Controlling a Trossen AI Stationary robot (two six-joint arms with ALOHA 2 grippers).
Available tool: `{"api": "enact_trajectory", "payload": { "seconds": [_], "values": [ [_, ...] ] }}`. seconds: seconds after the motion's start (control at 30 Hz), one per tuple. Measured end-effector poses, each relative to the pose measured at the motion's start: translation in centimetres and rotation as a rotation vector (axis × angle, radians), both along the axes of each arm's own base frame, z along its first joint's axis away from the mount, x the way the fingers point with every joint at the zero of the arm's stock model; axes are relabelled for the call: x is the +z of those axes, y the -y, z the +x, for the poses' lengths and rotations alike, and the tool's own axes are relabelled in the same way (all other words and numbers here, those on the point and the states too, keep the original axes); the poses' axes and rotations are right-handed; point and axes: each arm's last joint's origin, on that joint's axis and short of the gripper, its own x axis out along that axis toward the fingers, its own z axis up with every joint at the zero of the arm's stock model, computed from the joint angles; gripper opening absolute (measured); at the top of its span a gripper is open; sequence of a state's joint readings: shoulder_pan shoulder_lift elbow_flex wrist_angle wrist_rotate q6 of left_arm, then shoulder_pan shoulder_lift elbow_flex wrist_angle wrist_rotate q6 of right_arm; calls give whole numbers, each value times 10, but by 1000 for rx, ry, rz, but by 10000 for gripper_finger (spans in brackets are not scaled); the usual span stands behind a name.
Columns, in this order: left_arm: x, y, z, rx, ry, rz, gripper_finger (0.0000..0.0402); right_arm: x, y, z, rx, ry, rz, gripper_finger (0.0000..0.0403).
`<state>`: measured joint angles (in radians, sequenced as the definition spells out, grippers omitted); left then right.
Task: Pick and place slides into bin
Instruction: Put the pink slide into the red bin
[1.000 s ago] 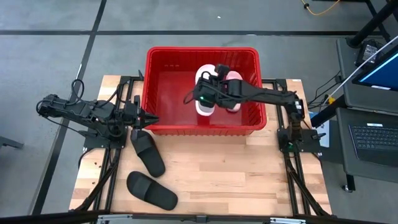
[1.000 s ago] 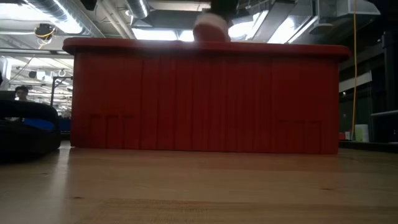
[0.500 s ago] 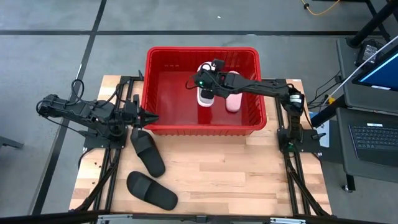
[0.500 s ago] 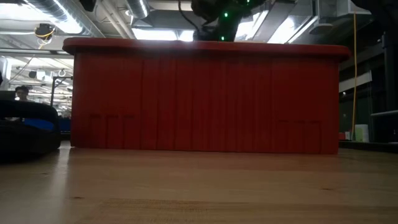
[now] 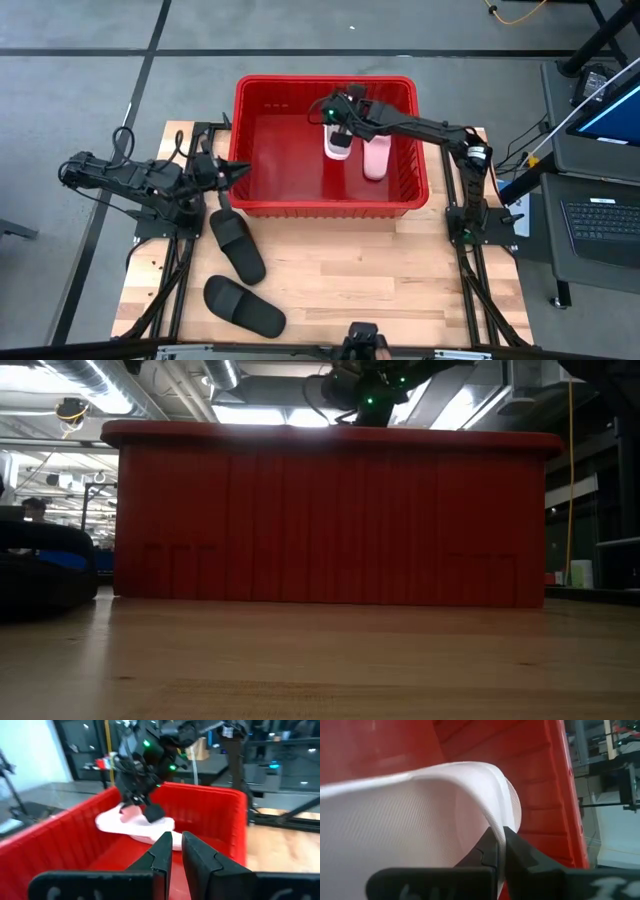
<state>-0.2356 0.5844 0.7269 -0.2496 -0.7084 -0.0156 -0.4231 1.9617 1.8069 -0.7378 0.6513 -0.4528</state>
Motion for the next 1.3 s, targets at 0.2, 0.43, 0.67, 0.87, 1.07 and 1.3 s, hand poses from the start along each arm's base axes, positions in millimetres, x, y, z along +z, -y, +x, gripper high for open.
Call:
{"api": "enact_trajectory", "payload": {
  "seconds": [0.2, 0.43, 0.67, 0.87, 1.07, 1.3],
  "values": [
    [3, -2, 0, 52, -9, 71, 35, -5, 17, -8, 4, 7, 67, 12],
    [4, -5, 0, 85, -13, 90, 32, -18, 32, -9, -20, -15, 85, 12],
    [3, -8, 0, 113, -17, 91, 31, -35, 37, -5, 2, -92, 91, 12],
    [3, -9, 0, 120, -18, 90, 31, -41, 37, -4, 1, -123, 105, 12],
    [3, -9, 0, 120, -18, 90, 31, -45, 34, -9, -11, -189, 137, 12],
    [3, -9, 0, 120, -19, 91, 29, -46, 32, -9, -3, -164, 175, 12]
  ]
}}
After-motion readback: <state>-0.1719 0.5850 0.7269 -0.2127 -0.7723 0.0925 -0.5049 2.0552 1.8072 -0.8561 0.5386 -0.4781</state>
